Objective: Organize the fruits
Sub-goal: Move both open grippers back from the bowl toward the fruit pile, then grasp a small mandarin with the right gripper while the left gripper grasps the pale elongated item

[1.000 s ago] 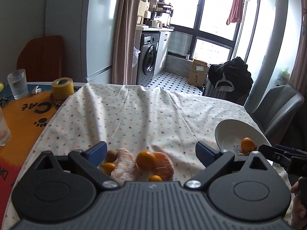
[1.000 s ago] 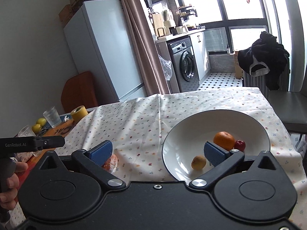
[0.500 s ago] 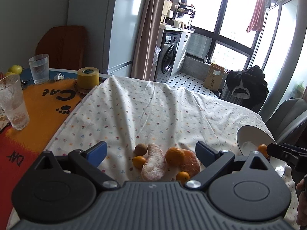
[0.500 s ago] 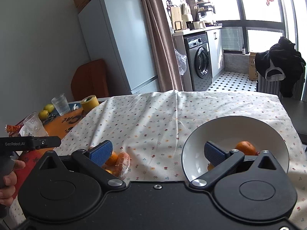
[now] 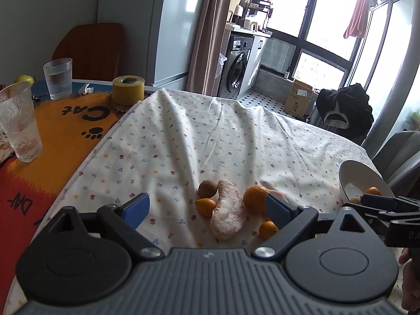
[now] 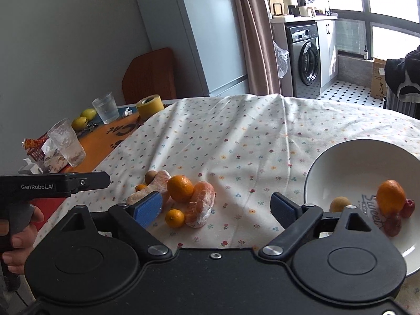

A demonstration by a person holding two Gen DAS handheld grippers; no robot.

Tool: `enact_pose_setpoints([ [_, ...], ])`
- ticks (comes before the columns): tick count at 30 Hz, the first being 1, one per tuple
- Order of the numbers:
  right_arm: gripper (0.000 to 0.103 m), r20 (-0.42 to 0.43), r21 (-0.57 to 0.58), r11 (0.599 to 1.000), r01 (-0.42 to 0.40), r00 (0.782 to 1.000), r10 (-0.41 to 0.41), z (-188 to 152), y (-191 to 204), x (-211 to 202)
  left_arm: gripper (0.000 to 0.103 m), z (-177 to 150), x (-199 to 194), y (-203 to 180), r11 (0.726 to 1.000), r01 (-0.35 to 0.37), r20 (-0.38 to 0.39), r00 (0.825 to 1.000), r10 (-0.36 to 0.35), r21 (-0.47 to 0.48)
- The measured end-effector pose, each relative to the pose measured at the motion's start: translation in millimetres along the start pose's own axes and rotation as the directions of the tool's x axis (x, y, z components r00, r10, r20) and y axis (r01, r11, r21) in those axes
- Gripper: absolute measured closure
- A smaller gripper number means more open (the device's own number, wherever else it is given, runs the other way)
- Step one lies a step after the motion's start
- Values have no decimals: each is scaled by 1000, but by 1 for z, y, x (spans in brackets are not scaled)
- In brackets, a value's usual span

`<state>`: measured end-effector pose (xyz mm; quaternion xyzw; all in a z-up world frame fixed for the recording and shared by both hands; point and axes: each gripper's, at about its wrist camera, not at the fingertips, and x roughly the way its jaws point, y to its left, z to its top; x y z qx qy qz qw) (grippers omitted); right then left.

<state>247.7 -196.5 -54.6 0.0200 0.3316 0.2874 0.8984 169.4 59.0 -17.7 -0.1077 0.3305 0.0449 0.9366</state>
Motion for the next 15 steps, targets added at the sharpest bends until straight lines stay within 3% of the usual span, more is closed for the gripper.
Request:
enact_pose_setpoints([
  [2, 29, -21, 7, 1000, -12, 1000, 12, -2, 1, 7, 16, -2, 5, 1, 1000, 0, -15, 1000, 0, 3],
  [5, 39, -50, -3, 999, -34, 998, 34, -5, 6, 16, 34, -6, 14, 4, 1000, 1, -42, 999, -2, -4],
  [10, 61, -87, -11, 997, -72, 994, 70, -6, 12, 30, 52, -10, 27, 7, 1000, 18, -81, 997, -20, -24],
  [15, 71, -105, -32, 993, -110, 989, 106, -7, 21, 41, 71, -16, 39, 8, 998, 39, -115, 992, -43, -41],
])
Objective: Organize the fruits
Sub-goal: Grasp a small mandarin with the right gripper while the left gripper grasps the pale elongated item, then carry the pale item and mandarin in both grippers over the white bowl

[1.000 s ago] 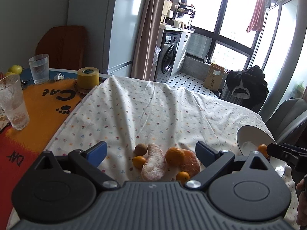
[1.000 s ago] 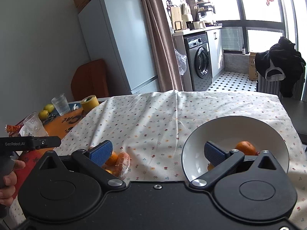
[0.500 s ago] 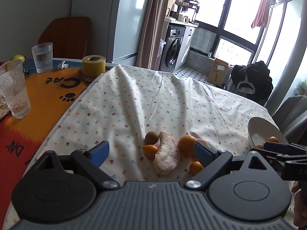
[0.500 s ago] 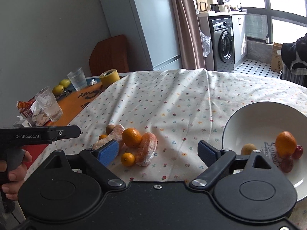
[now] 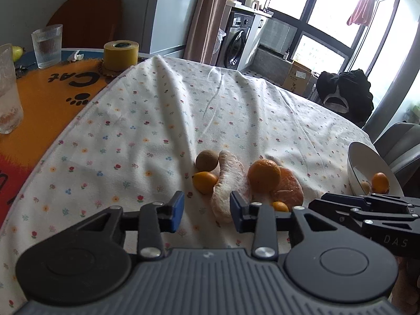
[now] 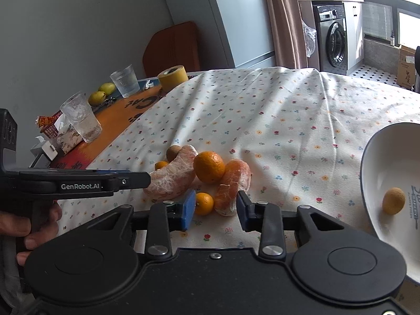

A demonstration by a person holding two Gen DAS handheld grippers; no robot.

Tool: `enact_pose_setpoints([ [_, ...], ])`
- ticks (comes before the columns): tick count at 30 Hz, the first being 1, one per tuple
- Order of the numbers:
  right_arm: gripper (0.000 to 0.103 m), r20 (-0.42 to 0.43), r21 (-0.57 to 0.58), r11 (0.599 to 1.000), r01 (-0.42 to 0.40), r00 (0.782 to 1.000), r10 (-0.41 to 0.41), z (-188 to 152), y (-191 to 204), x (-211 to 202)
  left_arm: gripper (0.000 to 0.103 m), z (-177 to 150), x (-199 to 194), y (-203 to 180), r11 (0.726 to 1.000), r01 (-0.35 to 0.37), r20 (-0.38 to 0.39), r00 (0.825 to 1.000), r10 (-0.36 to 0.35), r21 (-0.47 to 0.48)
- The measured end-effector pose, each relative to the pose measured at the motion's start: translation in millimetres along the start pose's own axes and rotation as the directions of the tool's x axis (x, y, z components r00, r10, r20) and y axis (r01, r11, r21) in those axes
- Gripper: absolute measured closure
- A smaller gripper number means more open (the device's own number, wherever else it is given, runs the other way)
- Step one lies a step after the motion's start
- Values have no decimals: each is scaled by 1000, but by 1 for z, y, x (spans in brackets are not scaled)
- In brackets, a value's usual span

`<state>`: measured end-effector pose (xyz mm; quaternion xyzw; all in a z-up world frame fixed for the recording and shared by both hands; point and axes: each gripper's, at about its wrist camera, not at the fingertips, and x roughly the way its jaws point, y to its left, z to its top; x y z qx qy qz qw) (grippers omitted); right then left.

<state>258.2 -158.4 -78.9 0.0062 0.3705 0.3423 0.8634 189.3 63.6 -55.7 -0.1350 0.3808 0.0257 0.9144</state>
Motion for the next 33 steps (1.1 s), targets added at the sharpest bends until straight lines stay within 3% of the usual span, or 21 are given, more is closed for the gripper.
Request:
enact_pose_setpoints([
  [2, 72, -8, -7, 1000, -10, 1000, 10, 0, 2, 4, 74, 0, 4, 0, 1000, 14, -12, 1000, -14, -8],
  [19, 80, -66, -57, 998, -35, 997, 31, -5, 17, 39, 74, 0, 21, -5, 997, 75, -21, 997, -76, -17],
  [28, 82, -48, -37, 999, -37, 998, 35, -11, 11, 29, 75, -6, 29, -20, 995, 95, -40, 995, -95, 9],
  [33, 82, -38, -29, 999, -28, 999, 26, -15, 8, 21, 79, -9, 34, -31, 997, 70, -38, 997, -69, 38],
])
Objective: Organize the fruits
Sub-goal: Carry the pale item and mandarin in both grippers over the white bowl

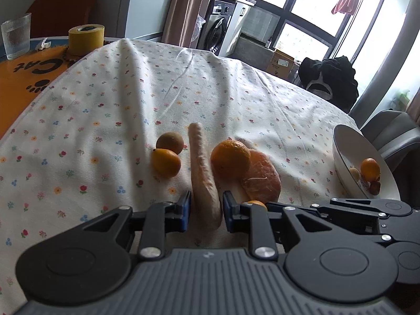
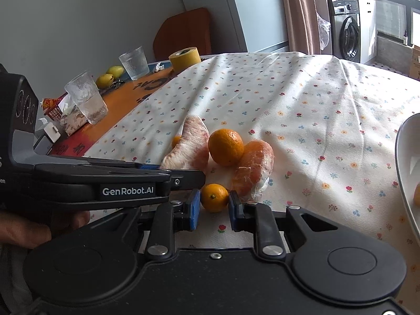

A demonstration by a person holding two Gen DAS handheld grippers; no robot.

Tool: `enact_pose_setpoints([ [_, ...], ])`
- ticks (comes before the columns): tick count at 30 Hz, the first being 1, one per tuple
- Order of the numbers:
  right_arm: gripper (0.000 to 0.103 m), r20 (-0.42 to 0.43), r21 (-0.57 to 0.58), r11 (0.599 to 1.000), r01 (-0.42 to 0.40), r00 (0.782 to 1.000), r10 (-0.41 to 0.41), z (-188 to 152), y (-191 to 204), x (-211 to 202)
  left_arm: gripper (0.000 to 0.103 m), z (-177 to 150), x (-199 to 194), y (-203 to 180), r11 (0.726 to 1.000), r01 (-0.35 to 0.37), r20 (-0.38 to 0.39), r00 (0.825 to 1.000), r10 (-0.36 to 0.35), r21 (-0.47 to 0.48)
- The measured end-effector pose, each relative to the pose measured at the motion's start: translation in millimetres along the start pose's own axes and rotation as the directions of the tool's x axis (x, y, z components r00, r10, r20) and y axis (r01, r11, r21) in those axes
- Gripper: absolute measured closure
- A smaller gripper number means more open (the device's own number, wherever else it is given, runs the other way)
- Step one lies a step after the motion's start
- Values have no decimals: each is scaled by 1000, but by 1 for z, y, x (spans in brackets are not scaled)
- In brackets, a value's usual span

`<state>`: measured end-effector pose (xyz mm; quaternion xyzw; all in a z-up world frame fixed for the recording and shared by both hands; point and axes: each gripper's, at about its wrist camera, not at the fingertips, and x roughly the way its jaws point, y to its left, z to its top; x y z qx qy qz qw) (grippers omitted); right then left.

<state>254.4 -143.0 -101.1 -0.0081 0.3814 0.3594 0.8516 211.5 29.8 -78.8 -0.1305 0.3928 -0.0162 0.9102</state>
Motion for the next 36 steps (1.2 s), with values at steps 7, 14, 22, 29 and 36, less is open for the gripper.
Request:
enact_pose_setpoints([
  [7, 82, 34, 22, 1000, 6, 999, -7, -2, -7, -12, 84, -1, -6, -1, 1000, -31, 21, 999, 31, -4],
  [14, 82, 62, 37, 999, 2, 998, -5, -3, -9, -20, 84, 0, -26, -4, 1000, -30, 65, 997, 30, -2],
  [22, 82, 110, 57, 998, 13, 994, -20, -3, -18, -40, 84, 4, -44, -19, 1000, -17, 105, 994, 15, 13],
  [29, 82, 149, 101, 994, 43, 987, -58, -7, -36, -60, 84, 6, -51, -42, 999, 9, 126, 992, -16, 52],
  [36, 82, 180, 161, 983, 87, 977, -116, -17, -63, -83, 84, 6, -51, -71, 994, 44, 133, 989, -58, 101],
])
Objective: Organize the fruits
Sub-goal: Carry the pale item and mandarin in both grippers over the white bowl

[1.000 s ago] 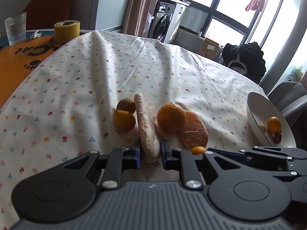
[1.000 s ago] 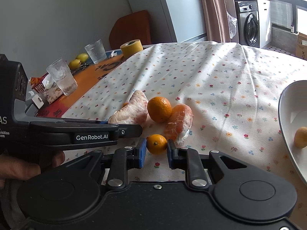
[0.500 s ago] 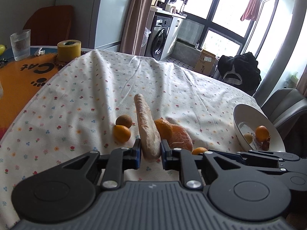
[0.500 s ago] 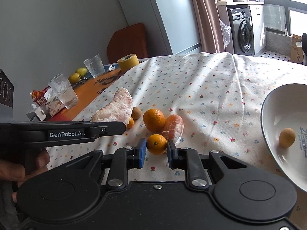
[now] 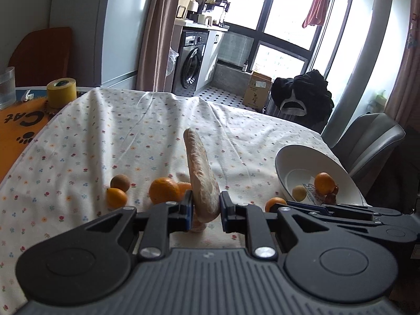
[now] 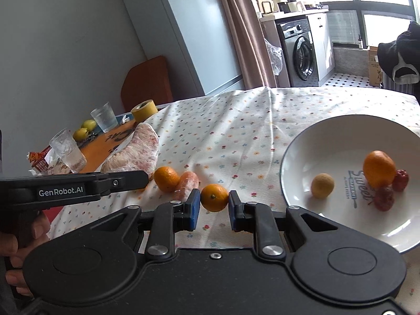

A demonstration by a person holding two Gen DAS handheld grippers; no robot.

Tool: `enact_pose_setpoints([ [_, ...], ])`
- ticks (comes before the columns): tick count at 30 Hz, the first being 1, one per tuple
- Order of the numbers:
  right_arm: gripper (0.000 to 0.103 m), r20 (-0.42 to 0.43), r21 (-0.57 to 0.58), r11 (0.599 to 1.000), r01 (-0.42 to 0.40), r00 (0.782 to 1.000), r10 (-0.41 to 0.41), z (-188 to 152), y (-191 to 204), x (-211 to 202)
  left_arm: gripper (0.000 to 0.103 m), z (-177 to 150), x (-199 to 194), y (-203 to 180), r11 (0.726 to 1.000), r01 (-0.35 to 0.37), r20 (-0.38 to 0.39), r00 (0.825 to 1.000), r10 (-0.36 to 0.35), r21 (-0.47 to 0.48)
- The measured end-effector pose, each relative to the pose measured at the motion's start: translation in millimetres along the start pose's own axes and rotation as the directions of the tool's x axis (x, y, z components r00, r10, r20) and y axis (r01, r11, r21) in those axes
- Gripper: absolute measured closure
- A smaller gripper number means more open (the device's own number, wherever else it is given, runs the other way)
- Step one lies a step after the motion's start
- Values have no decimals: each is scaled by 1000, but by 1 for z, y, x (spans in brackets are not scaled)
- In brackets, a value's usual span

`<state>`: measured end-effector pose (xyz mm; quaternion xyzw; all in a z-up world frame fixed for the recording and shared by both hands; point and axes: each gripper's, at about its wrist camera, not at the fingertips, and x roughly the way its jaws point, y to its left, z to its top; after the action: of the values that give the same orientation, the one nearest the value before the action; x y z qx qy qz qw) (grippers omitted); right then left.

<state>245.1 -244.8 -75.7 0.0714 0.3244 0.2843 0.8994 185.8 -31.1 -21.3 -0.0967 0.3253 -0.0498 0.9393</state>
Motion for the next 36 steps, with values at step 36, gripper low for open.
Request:
enact_pose_setpoints([
  [36, 80, 67, 209, 956, 205, 973, -223, -15, -119, -57, 84, -1, 70, -127, 966, 202, -105, 977, -187, 163],
])
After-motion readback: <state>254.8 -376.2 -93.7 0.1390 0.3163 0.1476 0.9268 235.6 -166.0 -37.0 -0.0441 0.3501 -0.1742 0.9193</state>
